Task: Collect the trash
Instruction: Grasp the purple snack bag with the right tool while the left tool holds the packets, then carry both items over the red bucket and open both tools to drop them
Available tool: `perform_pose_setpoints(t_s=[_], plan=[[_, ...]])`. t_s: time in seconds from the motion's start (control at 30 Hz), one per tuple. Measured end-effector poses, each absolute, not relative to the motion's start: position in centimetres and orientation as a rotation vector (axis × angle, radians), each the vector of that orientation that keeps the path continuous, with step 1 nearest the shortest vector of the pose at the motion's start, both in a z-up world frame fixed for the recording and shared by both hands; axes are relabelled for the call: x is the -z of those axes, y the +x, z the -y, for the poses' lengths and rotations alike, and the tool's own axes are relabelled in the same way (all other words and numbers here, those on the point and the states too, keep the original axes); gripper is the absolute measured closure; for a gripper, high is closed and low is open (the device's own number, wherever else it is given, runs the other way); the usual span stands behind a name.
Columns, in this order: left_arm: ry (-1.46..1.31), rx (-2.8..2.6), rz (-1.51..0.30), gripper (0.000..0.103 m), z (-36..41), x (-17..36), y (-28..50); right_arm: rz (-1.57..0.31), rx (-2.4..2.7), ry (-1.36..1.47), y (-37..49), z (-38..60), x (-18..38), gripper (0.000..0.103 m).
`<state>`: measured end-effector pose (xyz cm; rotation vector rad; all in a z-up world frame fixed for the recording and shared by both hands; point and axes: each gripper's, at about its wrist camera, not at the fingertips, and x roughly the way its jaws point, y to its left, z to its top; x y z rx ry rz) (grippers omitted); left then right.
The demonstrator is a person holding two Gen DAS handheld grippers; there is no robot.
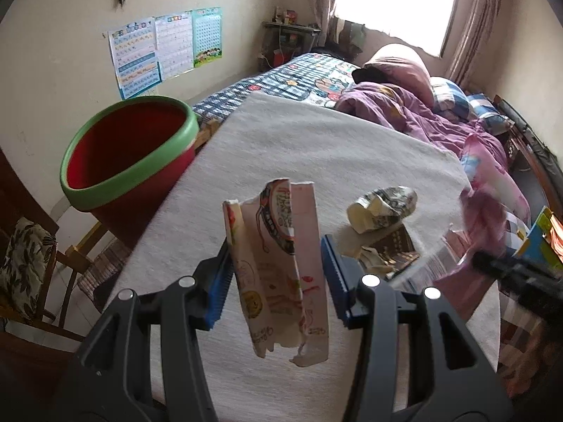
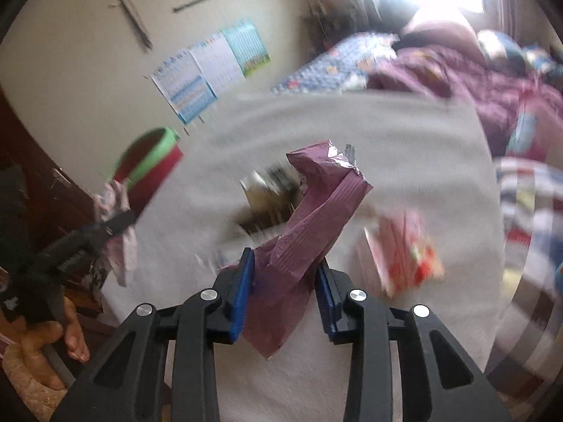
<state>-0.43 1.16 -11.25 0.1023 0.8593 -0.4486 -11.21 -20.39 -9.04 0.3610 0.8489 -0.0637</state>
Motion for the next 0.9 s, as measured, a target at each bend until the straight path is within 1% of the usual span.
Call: perform_pose_setpoints(t_s=[0.17,0.53,0.9], plan=[[0.108,0.434,-0.831,0.056,-3.1,10.5,1.0,-0.8,0.043,0.297,-8.7,18.4,7.0,0.07],[0.101,0.396,-0.76,0.056,-8.0,8.1,6.4,-0.773,0.001,0.265,-1.8,12.6,5.9,0.07],[0.062,0.333,-0.786,0.056,-13.3,9.0,13.0,-0.783,-0.099,0.247,6.6,7.2,5.8,0.07]])
